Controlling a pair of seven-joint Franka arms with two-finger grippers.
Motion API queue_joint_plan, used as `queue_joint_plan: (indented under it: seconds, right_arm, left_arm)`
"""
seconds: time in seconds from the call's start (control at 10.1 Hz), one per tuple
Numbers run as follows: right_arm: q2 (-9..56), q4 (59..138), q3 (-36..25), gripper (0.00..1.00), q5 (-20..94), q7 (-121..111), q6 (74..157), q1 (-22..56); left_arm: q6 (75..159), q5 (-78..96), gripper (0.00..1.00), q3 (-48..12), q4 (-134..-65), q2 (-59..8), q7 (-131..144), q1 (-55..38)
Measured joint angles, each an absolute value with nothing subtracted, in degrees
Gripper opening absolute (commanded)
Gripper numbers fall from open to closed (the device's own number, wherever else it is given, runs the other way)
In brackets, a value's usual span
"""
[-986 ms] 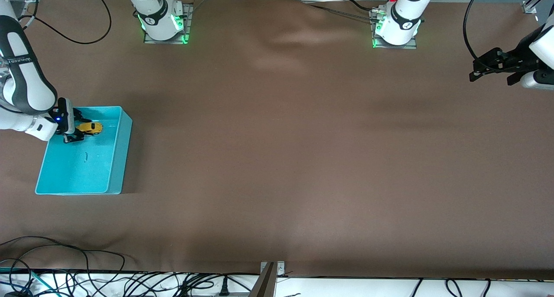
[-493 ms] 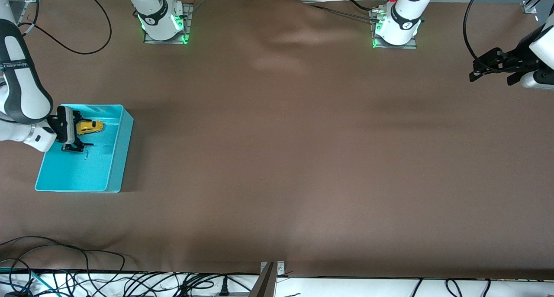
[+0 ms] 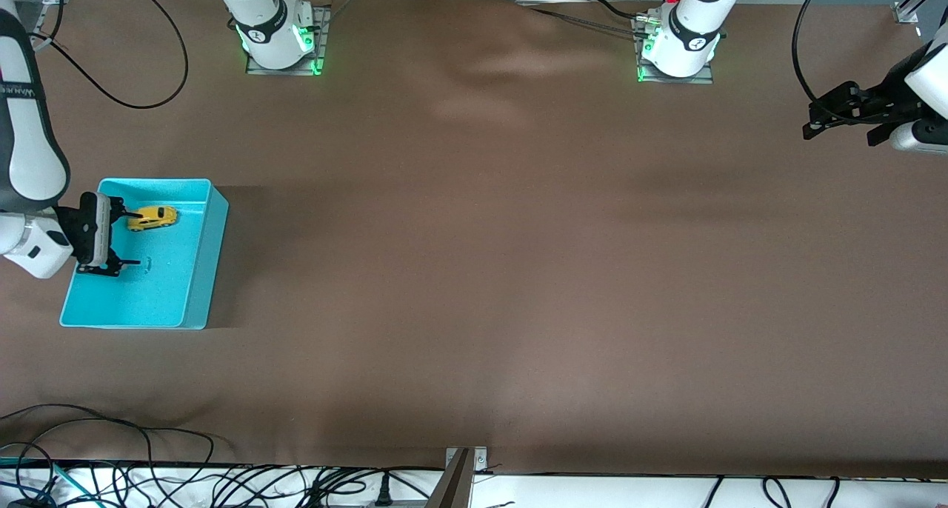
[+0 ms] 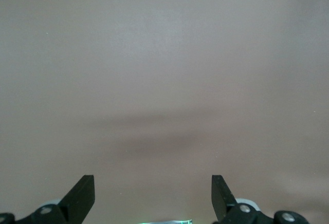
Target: Wind up and store yellow beetle car
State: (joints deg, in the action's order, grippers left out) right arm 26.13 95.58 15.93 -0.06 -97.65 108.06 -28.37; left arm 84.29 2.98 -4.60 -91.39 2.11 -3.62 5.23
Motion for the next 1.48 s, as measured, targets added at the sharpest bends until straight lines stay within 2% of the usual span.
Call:
queue_joint_plan:
  seconds: [0.39,0.59,0.89,1.18,1.48]
  right_arm:
    - [18.43,95.57,16.01,1.0,1.09,-73.73,106.59,-23.58]
    - [16.57,95.61,15.63,1.0,5.91,-64.3,106.56,-22.32]
    - [13.68,95.81,12.98,1.0,7.24,-46.06,106.2,-18.97]
    - [7.75,96.09,12.75,1.0,6.83,-17.35,104.22,-11.85]
    - [2.04,96.37,12.04,1.0,5.55,-1.99,100.89,-6.65]
  left_arm:
    - [84.29,2.98,1.0,-4.61,-91.37,2.12,-3.62,5.22]
    - [84.29,2.98,1.0,-4.61,-91.37,2.11,-3.62,5.22]
    - [84.29,2.98,1.0,-4.61,-91.37,2.11,-3.62,5.23]
    - [84.3,2.98,1.0,-4.64,-91.37,2.12,-3.62,5.22]
    - [84.3,2.98,1.0,-4.64,-91.35,2.12,-3.62,5.22]
